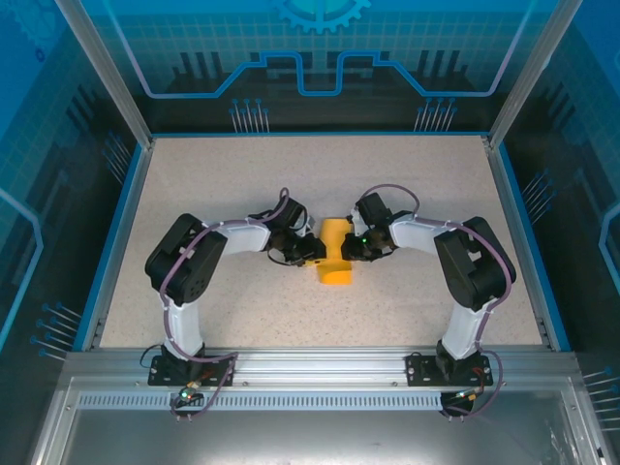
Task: Fold a paper plane with a square sheet of paper (fold left side to right side)
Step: First fold the square sheet of paper in half at the center of the table, then hold the square sheet of paper at the center of the table.
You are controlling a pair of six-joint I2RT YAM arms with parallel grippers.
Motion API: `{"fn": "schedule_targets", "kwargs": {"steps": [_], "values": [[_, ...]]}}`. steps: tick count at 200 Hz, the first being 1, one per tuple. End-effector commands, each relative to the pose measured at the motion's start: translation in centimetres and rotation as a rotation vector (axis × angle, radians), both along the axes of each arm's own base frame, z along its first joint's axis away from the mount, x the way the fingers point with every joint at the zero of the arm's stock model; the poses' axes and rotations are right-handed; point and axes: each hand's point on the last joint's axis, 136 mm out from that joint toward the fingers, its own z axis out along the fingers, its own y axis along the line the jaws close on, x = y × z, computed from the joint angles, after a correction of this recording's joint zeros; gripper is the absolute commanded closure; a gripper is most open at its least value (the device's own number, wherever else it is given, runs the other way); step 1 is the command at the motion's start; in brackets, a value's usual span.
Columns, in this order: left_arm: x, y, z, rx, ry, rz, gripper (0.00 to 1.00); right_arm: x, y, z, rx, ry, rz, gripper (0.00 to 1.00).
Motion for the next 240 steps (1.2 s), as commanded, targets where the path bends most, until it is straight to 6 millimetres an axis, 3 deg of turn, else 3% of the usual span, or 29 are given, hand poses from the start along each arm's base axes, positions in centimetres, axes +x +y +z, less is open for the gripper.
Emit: {"fn": "schedule_targets", "kwargs": {"steps": [1, 34, 64, 122, 159, 200, 240], "values": [[-0.3, 0.9, 1.5, 0.01, -0.024, -0.01, 0.7, -2.9, -1.9, -3.3, -0.121, 0.115, 0.014, 0.85], [0.7, -1.7, 4.0, -0.129, -0.064, -0.037, 0.71, -2.9, -1.7, -3.2, -0.109, 0.112, 0.015, 0.85], [1.0, -3.3, 2.8, -0.128, -0.045, -0.059, 0.71, -2.9, -1.7, -3.0, -0.105, 0.111, 0.014, 0.85], [0.3, -2.9, -0.4, -0.053, 0.002, -0.062, 0.71, -2.3, -0.6, -1.6, -0.042, 0.067, 0.026, 0.85], [-1.1, -1.7, -1.9, 0.015, 0.039, -0.066, 0.71, -0.8, 1.1, 2.2, 0.076, -0.031, 0.063, 0.85], [-1.9, -1.1, -3.1, 0.044, 0.061, -0.055, 0.71, 2.1, 1.6, 6.0, 0.162, -0.136, 0.049, 0.85], [-1.9, -1.2, -3.2, 0.046, 0.059, -0.057, 0.71, 4.0, 2.7, 5.2, 0.177, -0.125, 0.056, 0.86]]}}
